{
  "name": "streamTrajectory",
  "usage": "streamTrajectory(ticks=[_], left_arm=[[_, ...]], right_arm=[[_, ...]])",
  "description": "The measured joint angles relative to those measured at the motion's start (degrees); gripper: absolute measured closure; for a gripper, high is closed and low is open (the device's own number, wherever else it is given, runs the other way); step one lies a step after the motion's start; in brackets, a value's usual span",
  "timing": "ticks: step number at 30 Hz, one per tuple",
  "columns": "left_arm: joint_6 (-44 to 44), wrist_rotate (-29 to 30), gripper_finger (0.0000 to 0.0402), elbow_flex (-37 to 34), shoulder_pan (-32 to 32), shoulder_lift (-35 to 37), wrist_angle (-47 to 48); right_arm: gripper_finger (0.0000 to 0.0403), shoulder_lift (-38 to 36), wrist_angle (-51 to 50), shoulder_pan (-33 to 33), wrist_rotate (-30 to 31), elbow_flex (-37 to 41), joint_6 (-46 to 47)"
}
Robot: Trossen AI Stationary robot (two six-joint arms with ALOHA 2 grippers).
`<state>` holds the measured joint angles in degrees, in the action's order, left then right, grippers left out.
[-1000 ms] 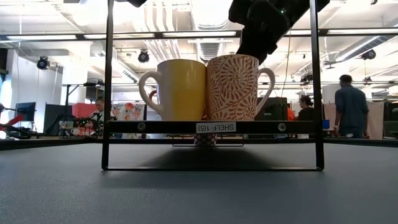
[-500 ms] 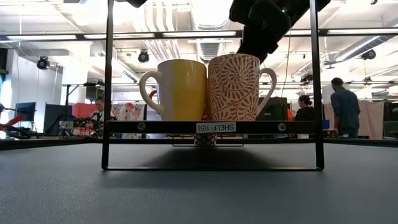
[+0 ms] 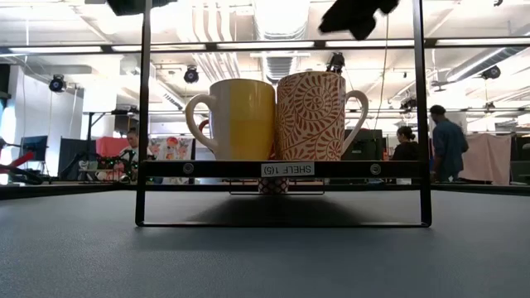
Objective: Place coffee mugs
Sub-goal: Put the blue mug on the shelf
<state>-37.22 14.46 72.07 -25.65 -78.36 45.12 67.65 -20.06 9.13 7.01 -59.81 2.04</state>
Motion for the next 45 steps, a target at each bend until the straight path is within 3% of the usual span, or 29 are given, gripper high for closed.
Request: streamTrajectory(ticks=[4, 7, 15, 22, 31, 45], left_arm=[[-11.7, -2.6, 0.0324, 8.4, -3.6, -6.6, 15.2], [-14.3, -6.8, 0.0325, 13.2, -6.8, -12.1, 24.0], [-14.5, -9.0, 0.0325, 18.6, -12.9, -18.4, 27.2], [-19.1, -9.4, 0.0325, 16.2, -15.4, -18.1, 28.1], [-19.2, -12.3, 0.0325, 9.4, -16.0, -17.4, 27.5], [-19.7, -12.8, 0.0325, 1.1, -15.9, -17.1, 17.1]], right_arm=[[0.0314, -2.7, -0.3, 2.9, 0.0, 0.8, -0.8], [0.0319, -4.5, -0.2, 4.7, 0.1, 2.4, -1.2], [0.0328, -8.2, 8.1, 7.2, 0.5, 10.0, -1.2], [0.0323, -10.0, 13.3, 7.1, 0.5, 15.6, -1.2], [0.0321, -10.6, 13.6, 7.1, 0.5, 17.1, -0.6], [0.0323, -10.6, 14.6, 7.1, 0.5, 17.1, -0.6]])
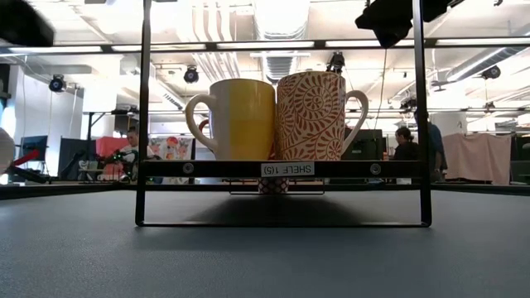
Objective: Place coffee mugs
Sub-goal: Put the blue mug on the shelf
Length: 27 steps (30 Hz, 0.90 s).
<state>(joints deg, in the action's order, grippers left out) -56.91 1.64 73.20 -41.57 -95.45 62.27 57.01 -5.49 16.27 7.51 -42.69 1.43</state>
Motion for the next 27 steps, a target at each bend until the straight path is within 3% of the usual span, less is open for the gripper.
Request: streamTrajectory(ticks=[11, 20, 27], left_arm=[[-1.4, 1.4, 0.032, 3.0, -0.3, 0.0, 0.9], [1.5, 1.8, 0.0259, 5.2, -0.3, -0.1, 7.8], [6.5, 1.8, 0.0251, 2.0, 0.0, -0.1, 1.4]], right_arm=[[0.033, 0.0, 0.3, 0.0, 0.0, 0.0, 0.2], [0.0323, 0.0, 0.3, 0.0, 0.1, 0.0, 0.5], [0.0329, 0.1, 0.3, 0.0, 0.1, 0.0, 0.7]])
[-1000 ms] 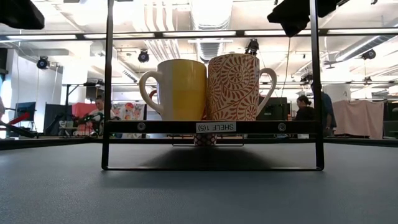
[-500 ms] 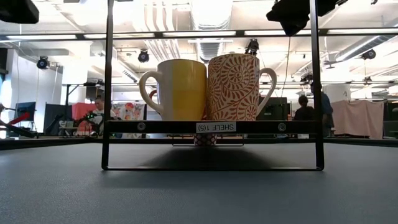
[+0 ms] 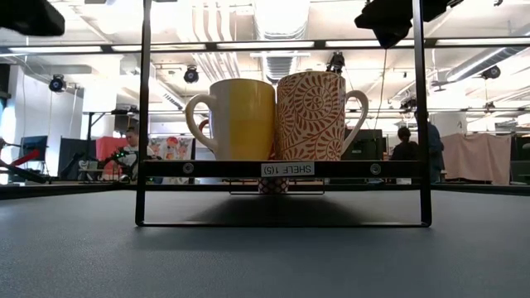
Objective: Place coffee mugs
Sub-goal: Put the blue mug on the shelf
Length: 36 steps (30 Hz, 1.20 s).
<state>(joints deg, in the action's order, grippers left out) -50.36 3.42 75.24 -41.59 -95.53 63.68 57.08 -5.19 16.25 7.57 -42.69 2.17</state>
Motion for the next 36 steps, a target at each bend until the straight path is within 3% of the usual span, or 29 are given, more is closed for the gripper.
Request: streamTrajectory(ticks=[5, 11, 26, 30, 36], left_arm=[[-0.7, -0.5, 0.0284, -4.6, 0.1, 0.2, -3.5], [0.5, -1.9, 0.0388, -3.4, 0.2, 0.1, -2.0], [-1.0, 2.1, 0.0399, 10.2, 0.3, 3.1, 10.3], [-2.6, 9.0, 0.04, 14.9, 0.3, 5.5, 18.1], [-2.0, 26.6, 0.04, 19.4, 0.4, 9.4, 23.6]], right_arm=[[0.0327, 0.0, 0.0, 0.0, 0.0, 0.0, 0.1], [0.0321, 0.0, 0.0, 0.0, 0.0, 0.0, 0.8], [0.0325, 0.0, -0.1, 0.0, 0.0, 0.0, 1.2], [0.0321, 0.0, -0.1, 0.0, 0.0, 0.0, 1.1], [0.0326, 0.0, -0.1, 0.0, 0.0, 0.0, 0.8]])
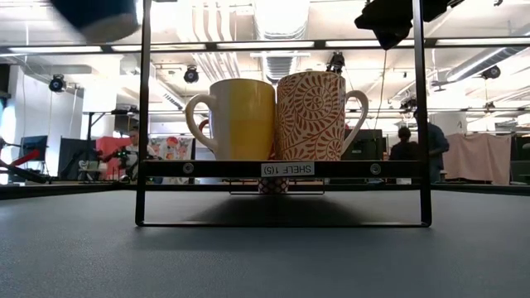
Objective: Place coffee mugs
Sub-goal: Put the blue mug on the shelf
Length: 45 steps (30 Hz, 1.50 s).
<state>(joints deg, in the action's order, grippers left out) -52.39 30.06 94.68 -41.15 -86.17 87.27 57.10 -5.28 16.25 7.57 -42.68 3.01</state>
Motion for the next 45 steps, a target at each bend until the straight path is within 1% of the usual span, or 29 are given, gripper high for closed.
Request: streamTrajectory(ticks=[2, 5, 7, 10, 11, 13, 15, 22, 28, 32, 40, 45], left_arm=[[0.8, 4.8, 0.0401, 0.0, 0.2, 1.2, 0.2], [0.9, 9.5, 0.0401, -0.6, 1.1, 2.7, 0.2], [1.0, 10.9, 0.0401, -1.1, 2.1, 3.1, -0.1], [2.7, 10.6, 0.0401, -2.1, 3.8, 3.1, -2.7], [3.7, 10.0, 0.0401, -2.4, 4.4, 3.1, -4.6], [5.9, 6.6, 0.0401, -2.9, 5.9, 3.0, -8.7], [6.5, 4.0, 0.0401, -3.1, 7.1, 2.5, -10.9], [6.7, -2.1, 0.0401, -3.2, 10.3, -0.5, -11.3], [6.7, -4.0, 0.0402, -3.2, 10.5, -3.3, -11.4], [6.6, -4.1, 0.0402, -3.2, 11.2, -5.7, -11.7], [10.0, -8.5, 0.0401, -3.2, 13.7, -11.0, -11.6], [11.0, -9.2, 0.0401, -3.2, 14.8, -12.8, -11.9]], right_arm=[[0.0328, 0.0, 0.0, 0.0, 0.0, 0.0, 0.0], [0.033, 0.0, 0.0, 0.0, 0.0, 0.0, 0.0], [0.0328, 0.0, 0.0, 0.0, 0.0, 0.0, 0.0], [0.0325, 0.0, 0.0, 0.0, 0.0, 0.0, 0.0], [0.0324, 0.0, 0.0, 0.0, 0.0, 0.0, 0.0], [0.0323, 0.0, 0.0, 0.0, 0.0, 0.0, 0.0], [0.0325, 0.0, 0.0, 0.0, 0.0, 0.0, 0.0], [0.0329, 0.0, 0.0, 0.0, 0.0, 0.0, 0.0], [0.0322, 0.0, 0.0, 0.0, 0.0, 0.0, 0.0], [0.0323, 0.0, -0.1, 0.0, 0.0, 0.0, 0.0], [0.033, 0.0, -0.3, 0.0, 0.0, 0.0, 0.4], [0.0324, 0.0, -0.4, 0.0, 0.0, 0.0, 0.4]])
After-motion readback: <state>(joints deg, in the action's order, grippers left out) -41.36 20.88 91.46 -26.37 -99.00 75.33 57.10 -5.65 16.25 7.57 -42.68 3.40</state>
